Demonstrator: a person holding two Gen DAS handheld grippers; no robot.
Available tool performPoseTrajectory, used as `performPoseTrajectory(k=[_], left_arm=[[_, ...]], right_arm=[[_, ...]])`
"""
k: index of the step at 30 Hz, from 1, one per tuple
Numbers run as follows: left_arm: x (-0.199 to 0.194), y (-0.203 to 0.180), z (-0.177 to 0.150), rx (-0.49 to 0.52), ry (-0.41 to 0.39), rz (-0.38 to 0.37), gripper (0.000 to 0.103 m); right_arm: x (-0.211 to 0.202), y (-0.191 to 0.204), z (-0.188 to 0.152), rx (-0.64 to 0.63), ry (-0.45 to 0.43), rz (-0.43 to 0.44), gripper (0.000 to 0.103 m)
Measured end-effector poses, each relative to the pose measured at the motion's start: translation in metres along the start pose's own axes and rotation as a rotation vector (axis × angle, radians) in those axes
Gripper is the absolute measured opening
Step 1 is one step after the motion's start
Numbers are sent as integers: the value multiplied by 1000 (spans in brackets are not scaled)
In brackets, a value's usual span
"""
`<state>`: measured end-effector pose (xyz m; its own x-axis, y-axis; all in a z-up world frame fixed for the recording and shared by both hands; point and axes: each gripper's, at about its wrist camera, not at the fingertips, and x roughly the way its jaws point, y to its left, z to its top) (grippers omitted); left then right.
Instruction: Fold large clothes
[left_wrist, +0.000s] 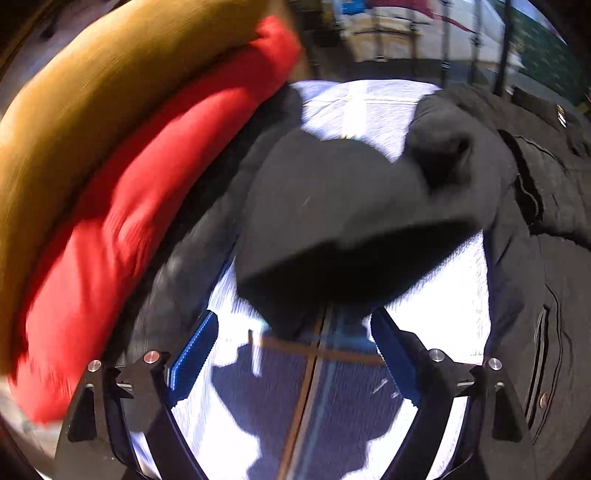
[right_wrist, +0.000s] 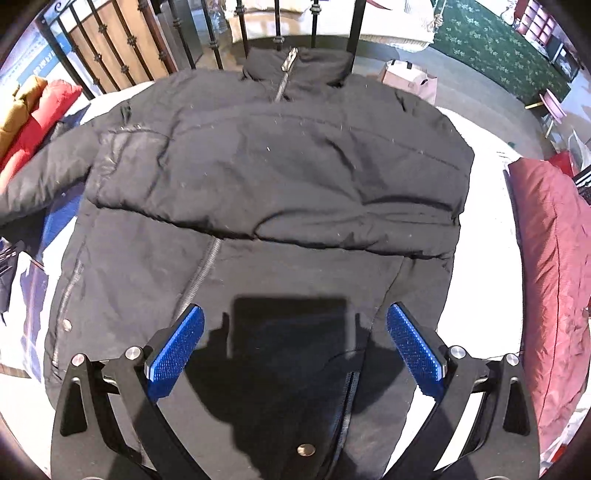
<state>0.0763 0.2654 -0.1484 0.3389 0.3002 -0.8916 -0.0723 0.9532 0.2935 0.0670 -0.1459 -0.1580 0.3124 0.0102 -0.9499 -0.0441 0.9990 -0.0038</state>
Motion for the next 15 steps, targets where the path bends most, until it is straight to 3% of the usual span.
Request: performPoseTrajectory(k=[3,4,6,7,10,15], left_arm=[[5,-15,17,96,-17,-3,76],[7,-13,18,102,-18,-9,68],[9,-11,27,96,4,-46,47],[8,-8,30,94,22,-70,26],[3,7,34,77,62,-158,19],[-38,53,25,-84,142,-467,17]], right_arm=[[-9,-1,-1,15,-12,3,97],[-12,-1,-4,20,-14,3,97],[-15,-4,-10,27,-17,-1,97],[-18,-5,-13,29,-16,-4,97],[-18,-11,-25,46,-4,-18,97],[-18,-28,-41,116,18,6,97]])
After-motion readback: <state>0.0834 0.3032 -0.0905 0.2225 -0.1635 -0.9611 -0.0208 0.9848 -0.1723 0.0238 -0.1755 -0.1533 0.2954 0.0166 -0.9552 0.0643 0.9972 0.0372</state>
